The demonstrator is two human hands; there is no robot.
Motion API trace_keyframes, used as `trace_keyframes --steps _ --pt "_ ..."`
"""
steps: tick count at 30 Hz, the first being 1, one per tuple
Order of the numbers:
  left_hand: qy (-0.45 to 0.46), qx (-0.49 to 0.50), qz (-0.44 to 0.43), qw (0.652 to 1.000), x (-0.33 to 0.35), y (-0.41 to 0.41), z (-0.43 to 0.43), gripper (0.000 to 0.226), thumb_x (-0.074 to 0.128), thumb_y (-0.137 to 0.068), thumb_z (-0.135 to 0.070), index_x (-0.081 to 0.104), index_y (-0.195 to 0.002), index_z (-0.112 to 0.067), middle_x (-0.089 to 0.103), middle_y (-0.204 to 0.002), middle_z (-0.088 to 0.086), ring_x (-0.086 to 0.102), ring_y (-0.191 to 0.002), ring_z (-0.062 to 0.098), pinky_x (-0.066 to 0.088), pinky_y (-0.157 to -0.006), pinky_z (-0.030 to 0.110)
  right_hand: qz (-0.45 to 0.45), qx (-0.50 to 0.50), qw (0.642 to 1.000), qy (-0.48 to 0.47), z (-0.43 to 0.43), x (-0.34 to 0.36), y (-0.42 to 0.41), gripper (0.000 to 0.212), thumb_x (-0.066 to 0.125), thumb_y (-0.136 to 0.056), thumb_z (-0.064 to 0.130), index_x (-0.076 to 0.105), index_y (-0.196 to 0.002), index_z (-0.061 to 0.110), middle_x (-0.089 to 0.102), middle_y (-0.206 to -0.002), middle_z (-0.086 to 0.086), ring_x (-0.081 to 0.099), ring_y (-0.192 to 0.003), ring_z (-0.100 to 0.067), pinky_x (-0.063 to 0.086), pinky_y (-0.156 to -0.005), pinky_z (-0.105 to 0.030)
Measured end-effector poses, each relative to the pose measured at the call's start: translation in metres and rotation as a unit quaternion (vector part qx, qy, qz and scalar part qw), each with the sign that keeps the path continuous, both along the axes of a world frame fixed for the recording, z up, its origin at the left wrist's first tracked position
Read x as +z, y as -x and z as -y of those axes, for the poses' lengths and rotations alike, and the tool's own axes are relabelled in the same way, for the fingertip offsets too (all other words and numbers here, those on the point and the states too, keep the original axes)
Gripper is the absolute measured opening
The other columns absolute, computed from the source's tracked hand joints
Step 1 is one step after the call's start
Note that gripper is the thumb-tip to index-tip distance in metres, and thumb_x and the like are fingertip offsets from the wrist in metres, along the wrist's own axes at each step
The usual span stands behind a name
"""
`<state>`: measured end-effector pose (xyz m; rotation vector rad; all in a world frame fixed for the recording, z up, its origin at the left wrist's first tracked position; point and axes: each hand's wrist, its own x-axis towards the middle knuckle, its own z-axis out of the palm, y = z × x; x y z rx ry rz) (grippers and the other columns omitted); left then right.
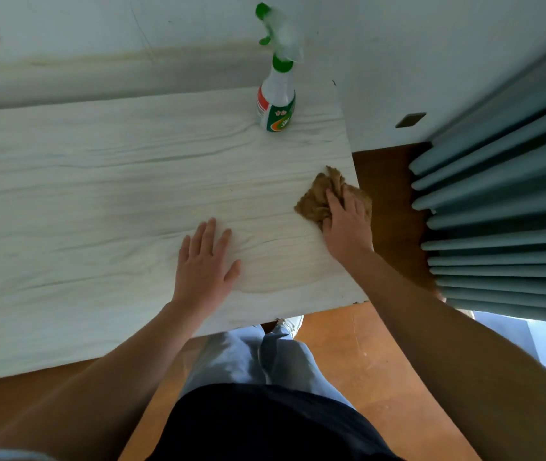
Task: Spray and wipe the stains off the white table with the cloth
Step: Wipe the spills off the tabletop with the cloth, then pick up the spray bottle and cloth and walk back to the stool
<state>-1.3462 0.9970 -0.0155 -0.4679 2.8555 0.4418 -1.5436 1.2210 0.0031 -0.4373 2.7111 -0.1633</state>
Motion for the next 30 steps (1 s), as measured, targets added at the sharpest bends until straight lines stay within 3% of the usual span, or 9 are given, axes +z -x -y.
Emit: trace_keyframes --steps 6,9,14,20,24,27,30 --pt "-0.008 -0.037 -0.04 0.998 0.01 0.05 0.034 0.066 0.036 -0.095 -0.051 0.048 -0.147 -0.011 0.041 -0.157 0.018 0.041 -0.143 0.038 0.034 -0.115 0.051 0.005 -0.091 0.995 0.039 0.013 0.016 -0.001 0.062 0.05 -0.098 0.027 0.03 -0.156 0.024 0.022 -0.164 -0.007 0.016 -0.151 -0.031 0.019 -0.124 -0.049" --pt "-0.067 0.018 -0.063 0.996 0.015 0.1 0.05 0.063 0.047 -0.097 -0.049 0.042 -0.15 -0.015 0.042 -0.156 0.013 0.043 -0.14 0.035 0.038 -0.111 0.049 -0.027 -0.151 0.986 0.065 0.009 0.022 -0.015 0.062 0.054 -0.096 0.034 0.033 -0.153 0.022 0.03 -0.159 -0.007 0.028 -0.145 -0.03 0.03 -0.118 -0.048" --pt "-0.204 0.125 -0.094 0.966 0.016 0.196 0.067 0.08 0.058 -0.086 -0.062 0.031 -0.152 -0.025 0.039 -0.156 0.001 0.044 -0.139 0.025 0.041 -0.108 0.046 -0.02 -0.249 0.964 0.097 0.004 0.019 -0.024 0.07 0.06 -0.092 0.045 0.031 -0.153 0.025 0.037 -0.152 -0.003 0.036 -0.136 -0.024 0.045 -0.106 -0.048" --pt "-0.253 0.075 -0.112 0.958 0.01 0.255 0.07 0.089 0.073 -0.074 -0.06 0.034 -0.149 -0.029 0.05 -0.146 -0.003 0.053 -0.129 0.02 0.049 -0.103 0.045 -0.013 -0.242 0.968 0.07 0.015 0.011 -0.017 0.074 0.061 -0.089 0.05 0.031 -0.153 0.026 0.036 -0.152 -0.006 0.035 -0.134 -0.03 0.041 -0.109 -0.049" --pt "-0.3 0.109 -0.126 0.939 0.008 0.27 0.07 0.093 0.078 -0.069 -0.061 0.039 -0.148 -0.028 0.055 -0.143 -0.005 0.057 -0.125 0.017 0.051 -0.103 0.045 -0.025 -0.219 0.974 0.045 0.013 0.008 -0.012 0.07 0.06 -0.089 0.049 0.035 -0.15 0.025 0.039 -0.147 -0.009 0.038 -0.129 -0.032 0.041 -0.106 -0.048" --pt "-0.312 0.111 -0.139 0.933 0.009 0.283 0.071 0.101 0.081 -0.066 -0.064 0.037 -0.149 -0.027 0.053 -0.146 -0.006 0.056 -0.127 0.014 0.049 -0.103 0.037 -0.034 -0.205 0.977 0.041 0.009 0.005 -0.009 0.068 0.061 -0.089 0.047 0.037 -0.149 0.024 0.041 -0.141 -0.009 0.039 -0.127 -0.031 0.041 -0.104 -0.047" --pt "-0.33 0.079 -0.158 0.927 0.013 0.293 0.069 0.093 0.082 -0.065 -0.061 0.041 -0.144 -0.033 0.057 -0.135 -0.012 0.059 -0.113 0.008 0.049 -0.09 0.025 -0.037 -0.189 0.981 0.034 0.008 0.001 -0.009 0.07 0.059 -0.091 0.048 0.034 -0.152 0.025 0.039 -0.142 -0.009 0.037 -0.128 -0.03 0.04 -0.105 -0.046"
